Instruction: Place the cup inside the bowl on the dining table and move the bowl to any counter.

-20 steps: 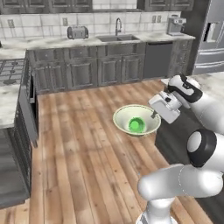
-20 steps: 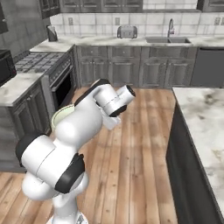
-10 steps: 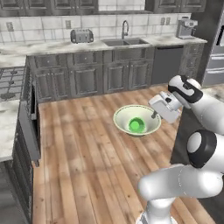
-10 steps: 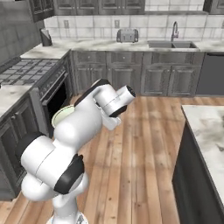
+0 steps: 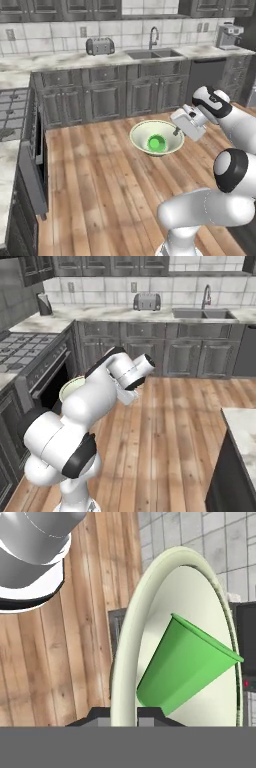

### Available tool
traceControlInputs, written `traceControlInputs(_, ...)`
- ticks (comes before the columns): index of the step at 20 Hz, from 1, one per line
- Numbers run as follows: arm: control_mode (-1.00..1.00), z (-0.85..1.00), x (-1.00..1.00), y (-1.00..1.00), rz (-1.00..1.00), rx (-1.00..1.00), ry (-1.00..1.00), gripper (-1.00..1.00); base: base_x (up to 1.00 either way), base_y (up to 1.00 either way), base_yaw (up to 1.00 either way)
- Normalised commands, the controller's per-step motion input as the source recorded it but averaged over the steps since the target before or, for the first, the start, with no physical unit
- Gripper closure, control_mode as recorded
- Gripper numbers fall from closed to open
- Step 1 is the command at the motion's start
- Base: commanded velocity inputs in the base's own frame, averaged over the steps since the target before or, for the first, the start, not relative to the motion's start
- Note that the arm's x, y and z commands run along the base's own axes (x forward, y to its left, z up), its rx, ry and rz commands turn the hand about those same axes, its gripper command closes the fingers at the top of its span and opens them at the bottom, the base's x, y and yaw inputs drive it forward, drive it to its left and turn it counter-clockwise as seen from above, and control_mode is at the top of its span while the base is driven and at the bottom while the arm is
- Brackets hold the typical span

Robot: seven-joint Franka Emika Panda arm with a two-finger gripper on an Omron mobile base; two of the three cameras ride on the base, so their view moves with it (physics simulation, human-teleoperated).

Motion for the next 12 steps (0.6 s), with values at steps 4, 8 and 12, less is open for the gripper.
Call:
traceControlInputs(4,1.00,0.00,0.00,0.00,0.00,0.00,0.00,1.00,1.00,0.00,0.01)
traceControlInputs(8,1.00,0.00,0.00,0.00,0.00,0.00,0.00,1.00,1.00,0.00,0.00)
traceControlInputs(12,1.00,0.00,0.00,0.00,0.00,0.00,0.00,1.00,1.00,0.08,0.00)
